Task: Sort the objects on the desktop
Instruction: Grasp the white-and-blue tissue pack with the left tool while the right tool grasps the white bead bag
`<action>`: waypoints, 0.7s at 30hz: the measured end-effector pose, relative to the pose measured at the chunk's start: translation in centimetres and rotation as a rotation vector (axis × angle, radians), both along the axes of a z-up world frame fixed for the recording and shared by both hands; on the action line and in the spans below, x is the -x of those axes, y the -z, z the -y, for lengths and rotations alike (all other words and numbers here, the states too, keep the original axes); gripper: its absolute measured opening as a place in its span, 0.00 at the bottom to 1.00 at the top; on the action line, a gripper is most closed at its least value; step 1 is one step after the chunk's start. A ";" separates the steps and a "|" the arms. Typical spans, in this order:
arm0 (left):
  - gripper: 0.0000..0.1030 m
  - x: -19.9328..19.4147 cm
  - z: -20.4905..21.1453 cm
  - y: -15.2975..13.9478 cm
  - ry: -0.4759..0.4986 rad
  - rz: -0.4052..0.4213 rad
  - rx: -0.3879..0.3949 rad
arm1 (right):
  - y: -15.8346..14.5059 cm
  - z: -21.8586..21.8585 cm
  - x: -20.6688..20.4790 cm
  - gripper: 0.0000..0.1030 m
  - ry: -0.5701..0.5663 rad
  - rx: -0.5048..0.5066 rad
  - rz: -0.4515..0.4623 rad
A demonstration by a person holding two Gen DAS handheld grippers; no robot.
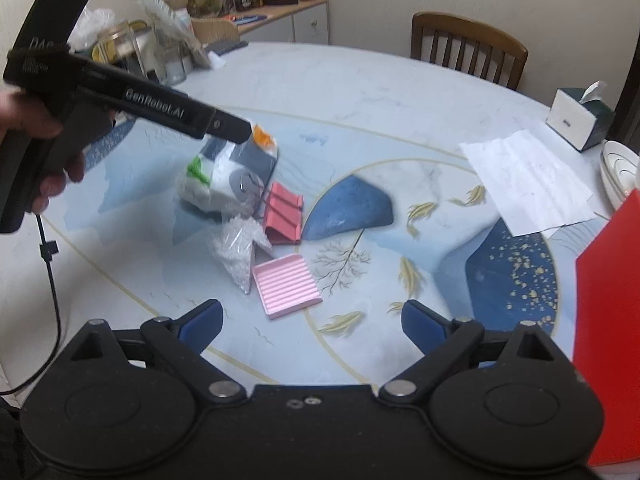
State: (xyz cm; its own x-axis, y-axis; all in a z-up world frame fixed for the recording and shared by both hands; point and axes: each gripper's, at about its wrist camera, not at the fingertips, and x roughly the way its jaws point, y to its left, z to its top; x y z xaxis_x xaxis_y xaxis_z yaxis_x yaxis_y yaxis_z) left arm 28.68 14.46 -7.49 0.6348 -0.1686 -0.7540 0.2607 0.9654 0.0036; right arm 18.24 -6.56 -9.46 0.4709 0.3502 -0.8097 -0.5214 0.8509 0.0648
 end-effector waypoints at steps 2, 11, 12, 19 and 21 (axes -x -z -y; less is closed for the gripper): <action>1.00 -0.4 -0.2 0.4 -0.001 -0.007 -0.005 | 0.5 -0.5 -0.3 0.92 -0.007 0.013 -0.010; 1.00 -1.8 -0.3 2.0 0.007 -0.039 -0.018 | 0.5 -4.2 -1.3 0.91 -0.092 0.002 0.001; 1.00 -1.9 -0.3 2.1 0.007 -0.043 -0.018 | 0.6 -4.6 -1.4 0.90 -0.102 0.002 0.001; 1.00 -2.9 -0.4 3.3 -0.006 -0.078 -0.012 | 1.5 -6.5 -2.3 0.89 -0.141 0.008 -0.018; 1.00 -3.4 -0.6 3.7 -0.017 -0.096 -0.003 | 1.6 -6.8 -2.4 0.89 -0.145 0.004 -0.025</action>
State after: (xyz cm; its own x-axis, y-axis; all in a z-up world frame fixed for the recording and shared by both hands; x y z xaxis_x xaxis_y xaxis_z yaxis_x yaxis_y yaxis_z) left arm 32.04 15.08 -11.22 0.5626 -0.1563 -0.8118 0.2438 0.9697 -0.0177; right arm 20.65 0.20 -11.06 0.3957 0.4098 -0.8219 -0.6368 0.7673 0.0760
